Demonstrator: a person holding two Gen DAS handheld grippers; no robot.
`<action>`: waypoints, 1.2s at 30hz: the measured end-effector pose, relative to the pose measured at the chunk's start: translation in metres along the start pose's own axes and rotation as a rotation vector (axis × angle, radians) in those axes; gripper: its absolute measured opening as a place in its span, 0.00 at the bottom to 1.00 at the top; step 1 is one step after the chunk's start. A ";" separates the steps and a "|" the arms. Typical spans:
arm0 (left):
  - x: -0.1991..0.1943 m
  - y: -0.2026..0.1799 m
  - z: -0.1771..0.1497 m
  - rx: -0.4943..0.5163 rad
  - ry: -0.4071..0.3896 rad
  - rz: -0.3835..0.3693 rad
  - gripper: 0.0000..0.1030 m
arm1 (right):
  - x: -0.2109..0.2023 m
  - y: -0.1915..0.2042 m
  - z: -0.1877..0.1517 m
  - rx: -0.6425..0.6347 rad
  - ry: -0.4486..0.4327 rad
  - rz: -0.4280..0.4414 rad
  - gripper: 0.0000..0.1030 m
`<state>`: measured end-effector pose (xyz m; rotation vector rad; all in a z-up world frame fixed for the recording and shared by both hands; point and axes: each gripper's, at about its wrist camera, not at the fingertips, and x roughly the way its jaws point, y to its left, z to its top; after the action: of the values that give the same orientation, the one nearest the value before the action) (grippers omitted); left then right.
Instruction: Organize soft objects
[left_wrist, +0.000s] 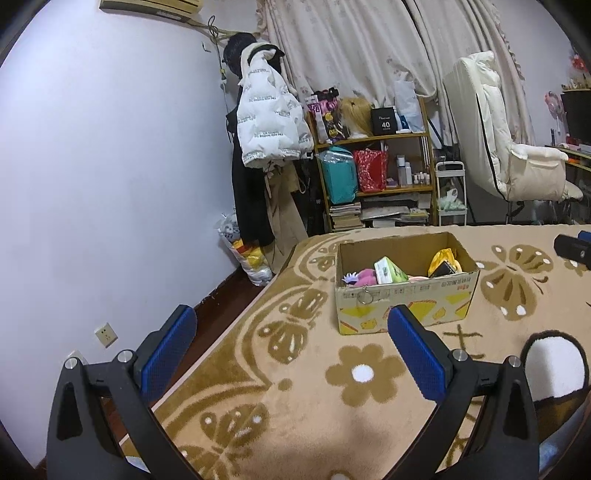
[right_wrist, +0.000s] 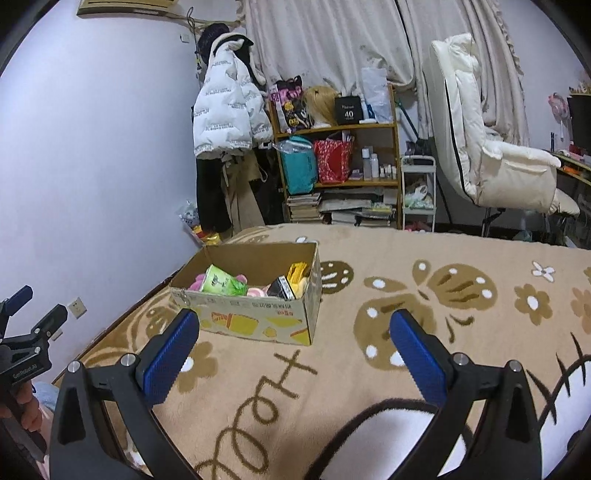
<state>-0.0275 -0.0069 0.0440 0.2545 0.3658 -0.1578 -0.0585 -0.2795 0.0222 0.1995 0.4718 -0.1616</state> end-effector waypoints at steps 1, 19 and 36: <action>0.000 0.000 0.000 0.000 0.001 -0.001 1.00 | 0.002 0.001 -0.001 -0.005 0.011 -0.002 1.00; 0.005 0.000 -0.006 -0.009 0.019 0.013 1.00 | 0.007 0.011 -0.009 -0.039 0.030 0.001 1.00; 0.006 -0.001 -0.010 -0.013 0.032 0.005 1.00 | 0.007 0.011 -0.009 -0.041 0.038 0.005 1.00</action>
<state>-0.0257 -0.0053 0.0326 0.2456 0.3974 -0.1464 -0.0540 -0.2673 0.0126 0.1634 0.5118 -0.1436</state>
